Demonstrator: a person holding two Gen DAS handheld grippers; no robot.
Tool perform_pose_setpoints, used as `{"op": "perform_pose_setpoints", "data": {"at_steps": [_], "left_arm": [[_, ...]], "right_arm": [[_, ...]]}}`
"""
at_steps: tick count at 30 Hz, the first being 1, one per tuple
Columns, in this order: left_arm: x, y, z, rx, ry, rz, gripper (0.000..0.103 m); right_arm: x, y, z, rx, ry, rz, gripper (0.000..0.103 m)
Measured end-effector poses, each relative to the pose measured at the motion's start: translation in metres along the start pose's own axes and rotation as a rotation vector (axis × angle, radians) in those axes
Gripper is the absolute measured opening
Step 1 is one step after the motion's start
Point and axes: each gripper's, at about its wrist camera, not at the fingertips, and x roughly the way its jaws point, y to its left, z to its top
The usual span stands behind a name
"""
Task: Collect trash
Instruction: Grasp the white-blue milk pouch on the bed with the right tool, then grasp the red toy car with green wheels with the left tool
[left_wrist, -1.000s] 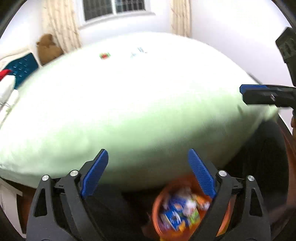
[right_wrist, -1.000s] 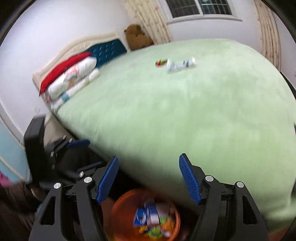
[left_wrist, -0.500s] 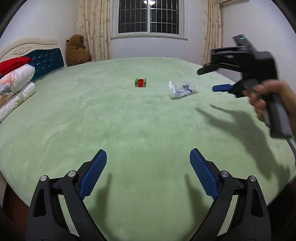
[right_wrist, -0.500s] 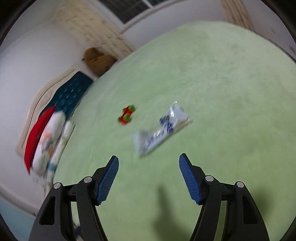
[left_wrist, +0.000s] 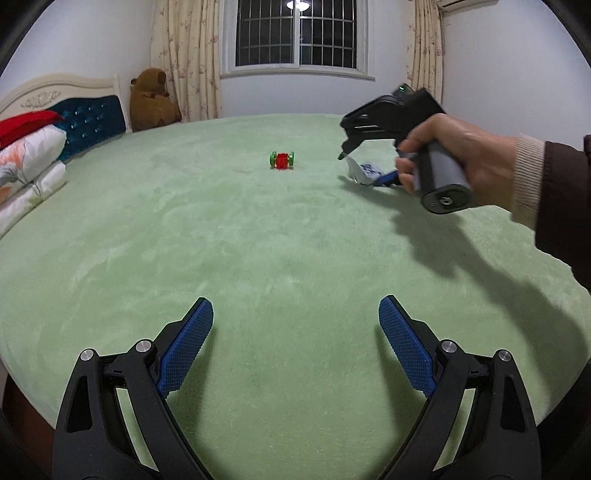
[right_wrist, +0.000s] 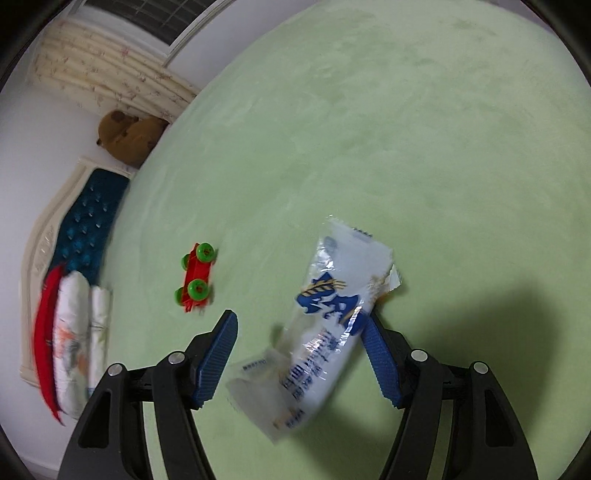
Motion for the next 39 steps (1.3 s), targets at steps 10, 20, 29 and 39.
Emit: {"op": "perform_pose_setpoints", "data": {"at_steps": [10,20,29,39], "left_arm": [[0.001,0.013,0.000,-0.086,0.013,-0.034,0.089],[0.011,0.015,0.011,-0.142,0.037,-0.006,0.089],[0.049,0.005,0.076,-0.023,0.025,0.065,0.089],[0.186,0.024,0.170,-0.021,0.127,0.008,0.089]], "right_arm": [[-0.035,0.005,-0.028,-0.185,-0.092,0.065,0.017],[-0.108,-0.032,-0.097,-0.335,-0.134,0.155,0.017],[-0.144,-0.066,-0.139,-0.487,-0.233,0.096,0.017],[-0.162,-0.102,-0.147,-0.411,-0.306,0.174,0.019]]}}
